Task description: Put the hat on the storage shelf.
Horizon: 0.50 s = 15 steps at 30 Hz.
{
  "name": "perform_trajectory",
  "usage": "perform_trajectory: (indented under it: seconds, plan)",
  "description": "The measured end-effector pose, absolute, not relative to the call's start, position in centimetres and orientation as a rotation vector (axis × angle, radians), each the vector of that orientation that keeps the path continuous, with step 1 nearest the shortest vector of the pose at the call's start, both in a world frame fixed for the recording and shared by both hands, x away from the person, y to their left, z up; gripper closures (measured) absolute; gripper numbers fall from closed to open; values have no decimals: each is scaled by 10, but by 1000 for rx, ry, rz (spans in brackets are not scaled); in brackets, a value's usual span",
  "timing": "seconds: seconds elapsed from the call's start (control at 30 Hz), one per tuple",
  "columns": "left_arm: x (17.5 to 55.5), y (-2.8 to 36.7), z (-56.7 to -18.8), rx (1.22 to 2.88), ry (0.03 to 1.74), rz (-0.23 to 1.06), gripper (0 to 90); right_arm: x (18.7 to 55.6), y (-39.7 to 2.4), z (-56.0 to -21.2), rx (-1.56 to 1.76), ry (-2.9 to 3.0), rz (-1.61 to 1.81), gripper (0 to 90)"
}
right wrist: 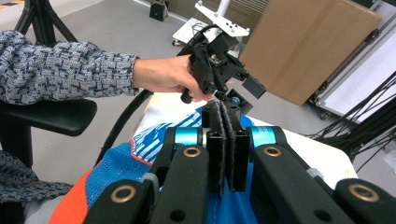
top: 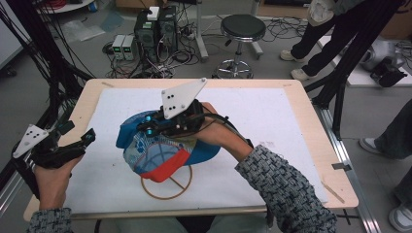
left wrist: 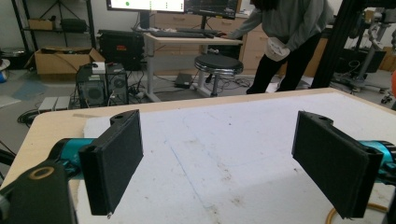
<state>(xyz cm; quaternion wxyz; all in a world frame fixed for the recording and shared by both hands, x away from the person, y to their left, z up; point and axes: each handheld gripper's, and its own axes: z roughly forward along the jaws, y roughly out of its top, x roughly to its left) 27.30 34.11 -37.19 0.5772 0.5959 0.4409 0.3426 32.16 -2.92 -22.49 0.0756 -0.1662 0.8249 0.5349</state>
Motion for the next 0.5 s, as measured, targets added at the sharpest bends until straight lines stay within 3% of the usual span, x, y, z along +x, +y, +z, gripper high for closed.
perform_trajectory:
  seconds: [0.43, 0.5]
  plan:
    - [273, 340, -372, 1394, 1030, 802, 166, 323, -31, -225, -468, 2467, 1615, 774]
    - [273, 340, -372, 1396, 1029, 801, 166, 324, -32, -225, -450, 2461, 1624, 711]
